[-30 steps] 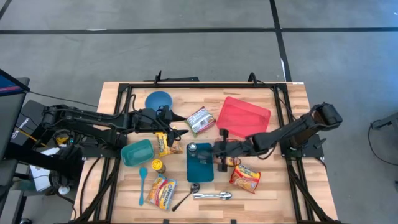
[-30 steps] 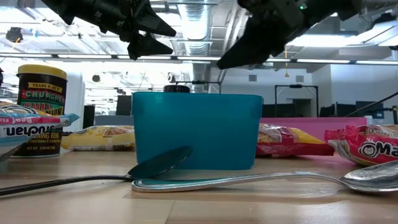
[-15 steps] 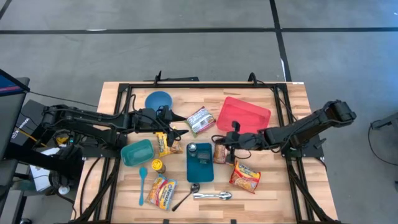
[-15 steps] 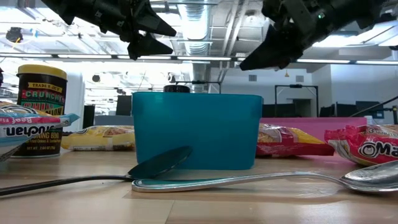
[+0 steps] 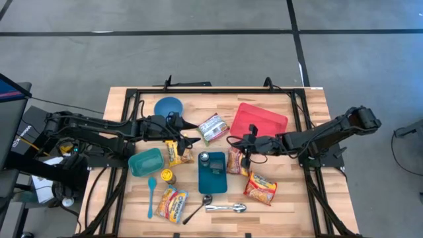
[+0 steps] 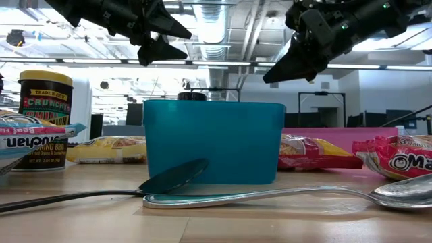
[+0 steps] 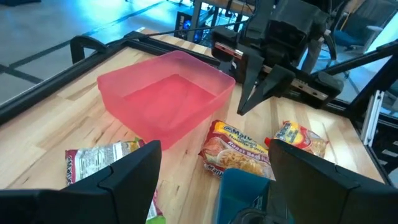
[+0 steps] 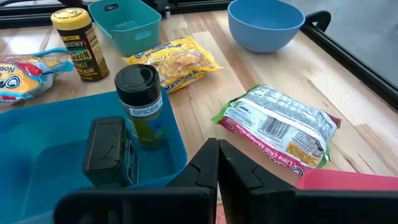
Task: Pick & Place Food Item
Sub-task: Put the yellow seasoning bottle into the blue bin
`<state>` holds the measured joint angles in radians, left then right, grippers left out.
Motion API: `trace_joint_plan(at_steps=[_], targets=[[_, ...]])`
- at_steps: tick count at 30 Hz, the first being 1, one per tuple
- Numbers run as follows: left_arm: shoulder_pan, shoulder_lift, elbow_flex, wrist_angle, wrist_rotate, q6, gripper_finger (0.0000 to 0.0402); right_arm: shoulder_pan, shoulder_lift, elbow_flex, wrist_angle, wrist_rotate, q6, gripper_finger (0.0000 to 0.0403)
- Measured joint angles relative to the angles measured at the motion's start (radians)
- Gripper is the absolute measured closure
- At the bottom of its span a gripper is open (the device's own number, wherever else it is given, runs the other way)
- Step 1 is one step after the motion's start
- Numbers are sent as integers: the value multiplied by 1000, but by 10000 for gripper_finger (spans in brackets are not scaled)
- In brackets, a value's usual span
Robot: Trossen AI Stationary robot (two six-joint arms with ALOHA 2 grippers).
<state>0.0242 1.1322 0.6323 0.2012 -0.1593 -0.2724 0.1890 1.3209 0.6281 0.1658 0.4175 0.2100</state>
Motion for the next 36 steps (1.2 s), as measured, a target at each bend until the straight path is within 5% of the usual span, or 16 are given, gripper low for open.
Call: trace_joint_plan(at_steps=[7, 17, 31, 36], targets=[[-42, 0, 0, 4, 14, 3, 109, 0, 0, 0, -4, 0, 0, 403], [-147, 0, 0, 137, 192, 4, 109, 0, 0, 0, -9, 0, 0, 403], [-284, -85, 0, 149, 189, 87, 109, 0, 1, 0, -30, 0, 0, 403], [-357, -100, 0, 115, 69, 118, 109, 0, 1, 0, -28, 1, -3, 403]])
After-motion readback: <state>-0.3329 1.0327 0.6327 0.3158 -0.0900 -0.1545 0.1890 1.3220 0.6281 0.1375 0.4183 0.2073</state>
